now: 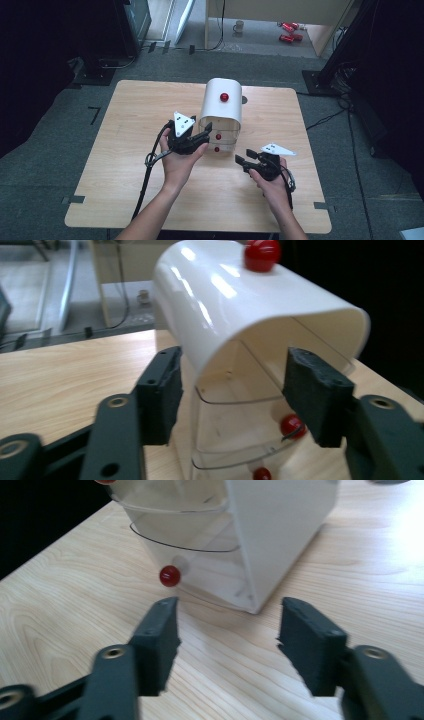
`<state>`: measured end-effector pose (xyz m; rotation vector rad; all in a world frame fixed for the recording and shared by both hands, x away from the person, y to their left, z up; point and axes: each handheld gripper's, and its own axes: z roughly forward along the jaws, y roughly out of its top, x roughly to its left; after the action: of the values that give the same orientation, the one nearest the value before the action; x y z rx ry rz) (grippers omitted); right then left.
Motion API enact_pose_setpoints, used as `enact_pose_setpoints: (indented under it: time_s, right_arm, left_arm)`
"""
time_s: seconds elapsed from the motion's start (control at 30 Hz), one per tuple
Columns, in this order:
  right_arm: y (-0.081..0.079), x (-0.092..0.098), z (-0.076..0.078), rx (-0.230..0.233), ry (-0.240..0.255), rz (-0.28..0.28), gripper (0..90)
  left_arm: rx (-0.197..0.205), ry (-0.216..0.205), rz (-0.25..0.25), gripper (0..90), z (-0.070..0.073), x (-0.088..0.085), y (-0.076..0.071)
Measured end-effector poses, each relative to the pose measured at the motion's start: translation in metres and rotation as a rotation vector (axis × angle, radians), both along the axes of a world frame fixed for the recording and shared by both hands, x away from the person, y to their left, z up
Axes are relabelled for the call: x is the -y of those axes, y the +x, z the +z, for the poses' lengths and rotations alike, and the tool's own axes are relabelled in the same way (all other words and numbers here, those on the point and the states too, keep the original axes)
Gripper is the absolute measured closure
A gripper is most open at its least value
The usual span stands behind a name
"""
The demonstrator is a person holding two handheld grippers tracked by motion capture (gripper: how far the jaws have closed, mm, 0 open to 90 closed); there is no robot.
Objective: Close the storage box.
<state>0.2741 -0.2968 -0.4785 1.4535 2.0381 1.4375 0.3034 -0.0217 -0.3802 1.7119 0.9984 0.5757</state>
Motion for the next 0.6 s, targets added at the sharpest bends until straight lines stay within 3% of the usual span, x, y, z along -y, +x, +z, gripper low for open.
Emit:
enact_pose_setpoints:
  time_s: [0.03,0.13,0.23,0.27,0.3,0.33,0.4,0.47,0.5,0.6]
  right_arm:
    - [-0.005,0.008,0.002,0.021,-0.044,-0.012,28.0]
    - [-0.013,0.021,0.004,0.026,-0.111,-0.039,13.6]
    - [-0.018,0.03,0.004,0.026,-0.135,-0.062,7.3]
    - [-0.022,0.039,0.002,0.018,-0.153,-0.065,0.0]
    - [-0.022,0.039,0.002,0.018,-0.153,-0.065,0.0]
    - [-0.028,0.049,-0.001,0.024,-0.187,-0.098,0.0]
    - [-0.032,0.057,-0.004,0.016,-0.208,-0.134,0.0]
    - [-0.034,0.062,-0.005,0.011,-0.216,-0.147,0.0]
    - [-0.038,0.069,-0.009,-0.002,-0.23,-0.159,0.0]
    - [-0.044,0.078,-0.014,-0.015,-0.252,-0.168,0.0]
  left_arm:
    - [0.009,-0.01,-0.026,31.6,0.0,-0.005,-0.005]
    - [-0.006,-0.027,-0.077,23.9,0.0,-0.015,-0.011]
    - [-0.013,-0.014,-0.105,16.1,-0.003,-0.022,-0.015]
    - [-0.022,-0.01,-0.121,13.6,-0.006,-0.031,-0.019]
    - [-0.022,-0.01,-0.121,12.3,-0.006,-0.031,-0.019]
    - [-0.023,0.008,-0.124,9.6,-0.011,-0.042,-0.022]
    - [-0.039,0.006,-0.137,3.2,-0.016,-0.054,-0.023]
    - [-0.046,-0.004,-0.14,2.0,-0.019,-0.06,-0.023]
    - [-0.059,-0.012,-0.122,2.0,-0.024,-0.073,-0.025]
    - [-0.063,0.003,-0.102,2.0,-0.032,-0.09,-0.027]
